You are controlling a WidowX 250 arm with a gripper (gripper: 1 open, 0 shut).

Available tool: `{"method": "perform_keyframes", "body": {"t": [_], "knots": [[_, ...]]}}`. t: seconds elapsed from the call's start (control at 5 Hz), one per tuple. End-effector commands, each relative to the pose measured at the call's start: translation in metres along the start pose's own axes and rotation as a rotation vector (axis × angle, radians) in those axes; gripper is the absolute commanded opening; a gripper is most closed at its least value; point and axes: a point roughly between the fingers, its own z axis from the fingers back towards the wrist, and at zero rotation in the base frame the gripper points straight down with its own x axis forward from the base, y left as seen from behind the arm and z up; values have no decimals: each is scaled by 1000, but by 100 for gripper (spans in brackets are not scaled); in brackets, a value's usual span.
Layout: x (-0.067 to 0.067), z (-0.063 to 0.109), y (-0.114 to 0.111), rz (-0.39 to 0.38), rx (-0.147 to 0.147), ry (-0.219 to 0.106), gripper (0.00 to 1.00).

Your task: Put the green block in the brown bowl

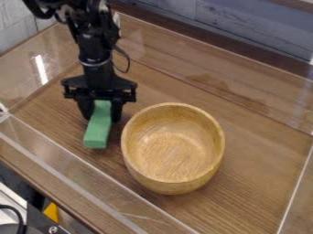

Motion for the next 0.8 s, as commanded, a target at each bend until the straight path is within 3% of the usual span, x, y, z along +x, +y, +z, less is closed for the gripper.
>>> {"method": "perform_keyframes", "body": {"t": [0.0, 0.2, 0.4, 0.6], "knots": [[11, 28, 1, 24, -12, -55, 0], [13, 52, -2, 29, -30, -56, 0], [14, 90, -13, 13, -70, -71, 0], [2, 107, -42, -77, -95, -54, 0]]}}
